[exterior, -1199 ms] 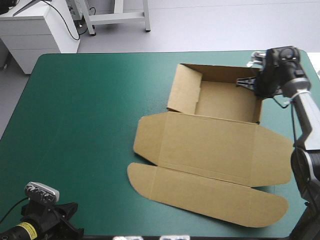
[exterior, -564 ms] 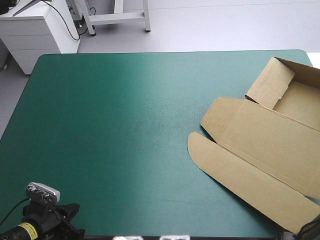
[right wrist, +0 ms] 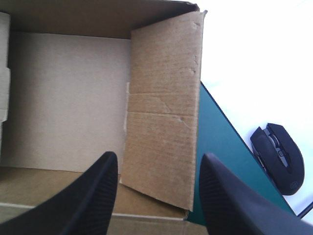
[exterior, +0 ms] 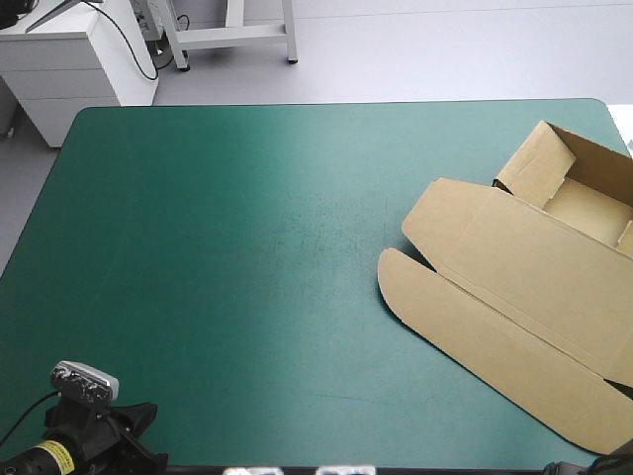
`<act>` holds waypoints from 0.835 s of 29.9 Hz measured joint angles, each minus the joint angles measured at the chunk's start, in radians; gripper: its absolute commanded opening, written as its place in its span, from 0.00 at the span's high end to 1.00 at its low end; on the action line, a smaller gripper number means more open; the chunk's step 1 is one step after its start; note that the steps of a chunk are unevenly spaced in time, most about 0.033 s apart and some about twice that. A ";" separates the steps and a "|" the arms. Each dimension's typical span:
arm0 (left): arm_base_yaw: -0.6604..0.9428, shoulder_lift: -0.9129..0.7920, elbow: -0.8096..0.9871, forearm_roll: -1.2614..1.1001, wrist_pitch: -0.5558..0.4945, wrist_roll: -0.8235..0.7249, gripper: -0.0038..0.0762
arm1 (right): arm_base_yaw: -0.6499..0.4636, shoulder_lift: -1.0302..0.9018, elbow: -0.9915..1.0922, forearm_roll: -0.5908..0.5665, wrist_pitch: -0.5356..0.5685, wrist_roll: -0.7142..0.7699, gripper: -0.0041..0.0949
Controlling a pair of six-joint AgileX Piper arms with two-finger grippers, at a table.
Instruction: Fold the box
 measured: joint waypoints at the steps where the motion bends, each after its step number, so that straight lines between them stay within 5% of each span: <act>1: 0.000 0.000 0.000 0.000 0.000 0.000 0.96 | 0.000 -0.023 0.002 0.011 0.000 -0.008 0.55; 10: 0.000 0.000 0.000 -0.002 0.000 0.000 0.96 | 0.000 -0.315 0.206 0.131 0.001 -0.069 0.88; 15: 0.000 0.000 0.000 -0.004 0.000 0.000 0.96 | 0.021 -0.498 0.424 0.164 0.000 -0.107 0.91; 25: 0.000 0.000 0.000 -0.004 0.000 -0.008 0.96 | 0.249 -0.929 0.829 0.181 -0.010 -0.245 0.91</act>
